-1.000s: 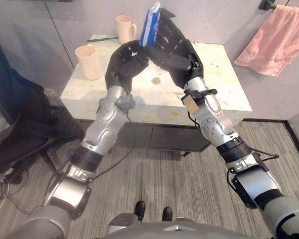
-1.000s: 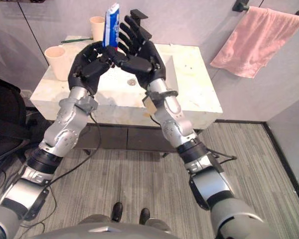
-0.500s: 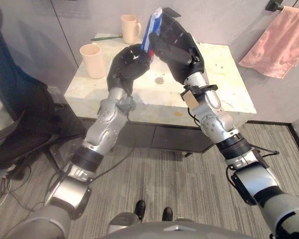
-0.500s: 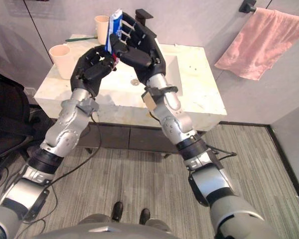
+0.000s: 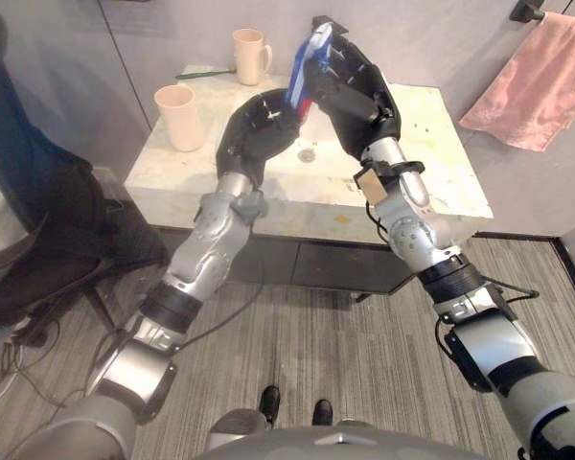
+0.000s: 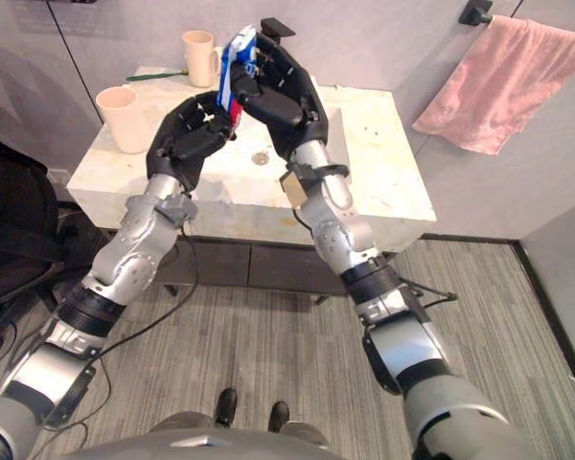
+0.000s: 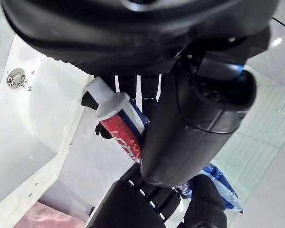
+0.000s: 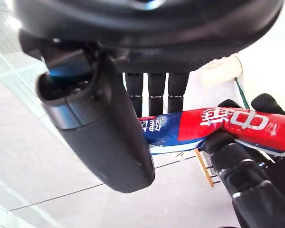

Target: Organize the bathroom.

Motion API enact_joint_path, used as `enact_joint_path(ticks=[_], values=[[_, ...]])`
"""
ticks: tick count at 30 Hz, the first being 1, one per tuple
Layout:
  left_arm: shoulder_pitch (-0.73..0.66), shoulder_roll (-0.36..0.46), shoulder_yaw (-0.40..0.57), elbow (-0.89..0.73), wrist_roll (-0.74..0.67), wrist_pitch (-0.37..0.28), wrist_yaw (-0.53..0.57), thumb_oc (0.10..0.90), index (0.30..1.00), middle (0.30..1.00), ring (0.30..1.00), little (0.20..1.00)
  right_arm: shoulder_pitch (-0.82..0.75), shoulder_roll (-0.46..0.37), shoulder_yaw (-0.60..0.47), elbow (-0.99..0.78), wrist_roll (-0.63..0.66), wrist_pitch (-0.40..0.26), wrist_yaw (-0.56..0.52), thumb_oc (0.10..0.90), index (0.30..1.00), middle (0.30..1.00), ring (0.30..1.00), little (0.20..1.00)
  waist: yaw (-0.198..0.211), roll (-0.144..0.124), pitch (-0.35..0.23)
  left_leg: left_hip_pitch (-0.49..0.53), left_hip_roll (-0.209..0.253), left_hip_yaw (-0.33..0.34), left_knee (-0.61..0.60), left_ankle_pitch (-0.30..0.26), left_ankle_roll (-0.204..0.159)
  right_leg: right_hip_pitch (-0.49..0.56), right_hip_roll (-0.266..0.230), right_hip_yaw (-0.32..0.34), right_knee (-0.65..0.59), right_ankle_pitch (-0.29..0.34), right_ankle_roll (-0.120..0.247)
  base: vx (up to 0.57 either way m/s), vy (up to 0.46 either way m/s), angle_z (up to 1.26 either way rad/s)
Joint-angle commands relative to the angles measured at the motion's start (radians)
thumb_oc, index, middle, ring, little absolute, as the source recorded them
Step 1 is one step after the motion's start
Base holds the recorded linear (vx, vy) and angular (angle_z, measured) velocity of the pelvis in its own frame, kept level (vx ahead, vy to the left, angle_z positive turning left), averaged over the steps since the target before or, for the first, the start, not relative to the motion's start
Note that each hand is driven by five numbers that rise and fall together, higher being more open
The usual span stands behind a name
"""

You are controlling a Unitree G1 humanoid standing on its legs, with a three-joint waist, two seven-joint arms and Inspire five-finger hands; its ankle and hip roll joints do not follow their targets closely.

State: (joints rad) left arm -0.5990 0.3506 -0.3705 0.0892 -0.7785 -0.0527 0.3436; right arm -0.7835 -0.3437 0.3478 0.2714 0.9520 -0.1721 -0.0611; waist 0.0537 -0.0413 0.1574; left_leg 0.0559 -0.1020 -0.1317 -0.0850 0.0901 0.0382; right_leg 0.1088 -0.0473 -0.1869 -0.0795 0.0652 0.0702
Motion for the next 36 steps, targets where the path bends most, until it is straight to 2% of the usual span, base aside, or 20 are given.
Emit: enact_joint_path(ticks=[1,9,14,18,21,24,27,28,29,30,32,33,34,35,36], values=[[-0.173,-0.023,0.032,0.049,0.068,-0.078,-0.02,0.8,0.9,0.9,0.9,0.9,-0.137,-0.006,-0.021,-0.052,-0.049,-0.12,0.043,0.4,0.3,0.3,0.3,0.3,0.017,-0.032,-0.133,0.048,-0.007,0.125,-0.002,-0.056,0.01,-0.005,-0.026,-0.016,-0.008,0.024,0.025,0.0,0.0,0.0],[-0.12,0.034,0.056,0.016,0.094,-0.003,-0.07,0.8,0.9,0.9,0.9,0.9,-0.183,-0.08,-0.041,-0.036,-0.072,-0.16,0.023,0.4,0.3,0.3,0.3,0.3,0.047,-0.033,-0.133,0.047,-0.008,0.11,-0.002,-0.056,0.014,0.003,-0.034,-0.039,0.004,0.015,0.029,-0.01,0.012,0.04],[-0.05,0.094,0.087,-0.047,0.14,0.049,-0.123,0.8,0.9,0.9,0.9,0.9,-0.204,-0.14,-0.065,-0.016,-0.081,-0.193,0.011,0.4,0.3,0.3,0.3,0.3,0.082,-0.031,-0.129,0.049,-0.013,0.078,-0.002,-0.058,0.021,0.0,-0.042,-0.055,0.037,-0.001,0.032,-0.01,0.029,0.15],[0.021,0.132,0.117,-0.093,0.154,0.077,-0.169,0.8,0.9,0.9,0.9,0.9,-0.208,-0.179,-0.079,-0.007,-0.1,-0.212,-0.002,0.4,0.3,0.3,0.3,0.3,0.107,-0.03,-0.118,0.052,-0.02,0.057,-0.002,-0.057,0.03,-0.018,-0.058,-0.065,0.104,0.007,0.045,-0.01,0.028,0.18],[0.116,0.178,0.15,-0.145,0.175,0.096,-0.218,0.8,0.9,0.9,0.9,0.9,-0.197,-0.235,-0.102,-0.005,-0.115,-0.244,-0.015,0.4,0.3,0.3,0.3,0.3,0.135,-0.029,-0.098,0.057,-0.029,0.018,-0.002,-0.052,0.039,-0.058,-0.092,-0.067,0.222,0.059,0.063,0.02,0.016,0.26],[0.223,0.221,0.193,-0.171,0.149,0.122,-0.314,0.8,0.9,0.9,0.9,0.9,-0.188,-0.319,-0.129,0.008,-0.139,-0.26,-0.04,0.4,0.3,0.3,0.3,0.3,0.148,-0.024,-0.083,0.065,-0.026,-0.023,-0.002,-0.047,0.038,-0.076,-0.082,-0.032,0.251,0.056,0.061,0.1,-0.029,0.49],[0.324,0.26,0.234,-0.191,0.121,0.124,-0.434,0.8,0.9,0.9,0.9,0.9,-0.184,-0.416,-0.156,0.012,-0.149,-0.277,-0.065,0.4,0.3,0.3,0.3,0.3,0.146,-0.023,-0.084,0.068,-0.029,-0.067,0.0,-0.05,0.032,-0.065,-0.048,0.017,0.149,0.017,0.046,0.12,-0.045,0.65],[0.324,0.26,0.234,-0.191,0.121,0.124,-0.434,0.8,0.9,0.9,0.9,0.9,-0.184,-0.416,-0.156,0.012,-0.149,-0.277,-0.065,0.4,0.3,0.3,0.3,0.3,0.146,-0.023,-0.084,0.068,-0.029,-0.067,0.0,-0.05,0.032,-0.065,-0.048,0.017,0.149,0.017,0.046,0.12,-0.043,0.88],[0.366,0.271,0.247,-0.205,0.131,0.117,-0.478,0.8,0.9,0.9,0.9,0.9,-0.19,-0.447,-0.163,0.013,-0.168,-0.282,-0.086,0.4,0.3,0.3,0.3,0.3,0.143,-0.023,-0.084,0.067,-0.035,-0.088,0.001,-0.054,0.031,-0.067,-0.035,0.047,0.095,0.023,0.04,0.12,-0.058,0.98],[0.403,0.287,0.25,-0.213,0.129,0.115,-0.541,0.8,0.9,0.9,0.9,0.9,-0.199,-0.48,-0.16,0.014,-0.203,-0.296,-0.119,0.4,0.3,0.3,0.3,0.3,0.137,-0.024,-0.083,0.06,-0.048,-0.11,0.005,-0.052,0.031,-0.081,-0.026,0.079,0.046,0.06,0.038,0.18,-0.098,1.27],[0.481,0.3,0.236,-0.252,0.014,0.168,-0.707,0.8,0.9,0.9,0.9,0.9,-0.212,-0.533,-0.147,-0.009,-0.254,-0.317,-0.187,0.4,0.3,0.3,0.3,0.3,0.13,-0.025,-0.079,0.059,-0.063,-0.135,0.012,-0.059,0.03,-0.122,-0.011,0.122,-0.001,0.121,0.045,0.24,-0.143,1.13],[0.518,0.286,0.214,-0.295,-0.08,0.221,-0.774,0.8,0.9,0.9,0.9,0.9,-0.21,-0.542,-0.141,-0.033,-0.292,-0.328,-0.224,0.4,0.3,0.3,0.3,0.3,0.125,-0.022,-0.071,0.06,-0.066,-0.138,0.026,-0.07,0.03,-0.155,-0.007,0.131,0.004,0.145,0.05,0.26,-0.154,1.27],[0.532,0.271,0.191,-0.313,-0.121,0.254,-0.815,0.8,0.9,0.9,0.9,0.9,-0.208,-0.541,-0.14,-0.048,-0.313,-0.331,-0.241,0.4,0.3,0.3,0.3,0.3,0.12,-0.02,-0.067,0.061,-0.066,-0.136,0.038,-0.079,0.033,-0.164,-0.003,0.139,0.012,0.148,0.047,0.2,-0.115,0.95],[0.537,0.265,0.182,-0.319,-0.13,0.266,-0.837,0.8,0.9,0.9,0.9,0.9,-0.206,-0.54,-0.141,-0.052,-0.317,-0.331,-0.241,0.4,0.3,0.3,0.3,0.3,0.118,-0.02,-0.067,0.061,-0.066,-0.136,0.041,-0.082,0.034,-0.163,0.0,0.142,0.012,0.145,0.044,0.19,-0.13,0.76],[0.553,0.258,0.131,-0.335,-0.119,0.263,-0.893,0.8,0.9,0.9,0.9,0.9,-0.214,-0.542,-0.134,-0.049,-0.34,-0.339,-0.25,0.4,0.3,0.3,0.3,0.3,0.114,-0.022,-0.068,0.057,-0.064,-0.13,0.054,-0.087,0.034,-0.151,0.008,0.147,0.008,0.135,0.032,0.13,-0.097,0.58]])
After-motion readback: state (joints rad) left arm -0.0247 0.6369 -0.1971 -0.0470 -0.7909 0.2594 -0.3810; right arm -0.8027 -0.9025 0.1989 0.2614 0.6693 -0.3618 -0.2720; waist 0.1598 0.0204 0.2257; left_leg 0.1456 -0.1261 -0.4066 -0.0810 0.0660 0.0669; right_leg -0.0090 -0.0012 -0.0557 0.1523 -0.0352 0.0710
